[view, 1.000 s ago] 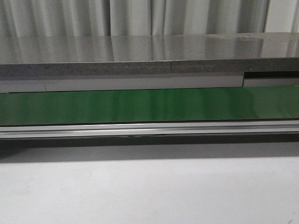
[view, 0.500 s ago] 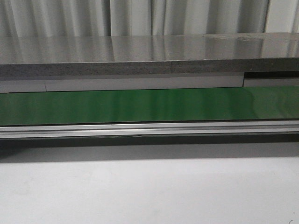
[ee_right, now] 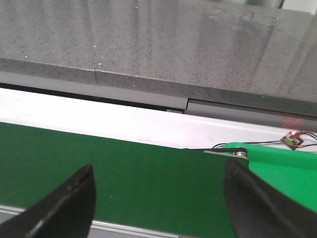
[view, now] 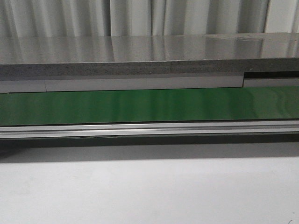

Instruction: Move button from left to right

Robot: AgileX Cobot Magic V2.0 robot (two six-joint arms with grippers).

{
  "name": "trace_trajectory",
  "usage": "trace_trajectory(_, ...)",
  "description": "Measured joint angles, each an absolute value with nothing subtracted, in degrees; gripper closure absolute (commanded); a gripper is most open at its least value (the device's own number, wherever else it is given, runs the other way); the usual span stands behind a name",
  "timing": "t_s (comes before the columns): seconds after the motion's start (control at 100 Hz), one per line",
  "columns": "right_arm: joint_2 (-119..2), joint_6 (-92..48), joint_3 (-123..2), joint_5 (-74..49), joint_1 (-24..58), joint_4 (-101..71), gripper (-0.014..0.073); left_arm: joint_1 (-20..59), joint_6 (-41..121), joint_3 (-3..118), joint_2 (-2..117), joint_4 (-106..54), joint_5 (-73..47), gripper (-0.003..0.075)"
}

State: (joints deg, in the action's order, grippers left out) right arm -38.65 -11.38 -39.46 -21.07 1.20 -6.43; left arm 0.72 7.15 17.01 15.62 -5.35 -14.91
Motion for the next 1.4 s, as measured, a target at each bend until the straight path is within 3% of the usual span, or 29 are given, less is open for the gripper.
trace_trajectory(0.21, -22.22, -11.38, -30.15, -23.61, 1.20, -6.43, 0.0073, 0.72, 7.15, 17.01, 15.62, -5.35, -14.91, 0.0741)
trace_trajectory(0.42, -13.36, -11.38, -25.98, -27.37, 1.20, -6.43, 0.0106, 0.72, 7.15, 17.01, 15.62, -5.35, -14.91, 0.0741)
trace_trajectory(0.56, -12.83, -11.38, -25.71, -27.91, 1.20, -6.43, 0.0272, 0.72, 7.28, 17.01, 15.62, -5.35, -14.91, 0.0741)
trace_trajectory(0.79, -12.73, -11.38, -25.71, -27.91, 1.20, -6.43, 0.0663, 0.72, 7.28, 17.01, 15.62, -5.35, -14.91, 0.0741)
trace_trajectory(1.4, -12.73, -11.38, -25.71, -27.91, 1.20, -6.43, 0.0660, 0.72, 7.28, 17.01, 15.62, -5.35, -14.91, 0.0741)
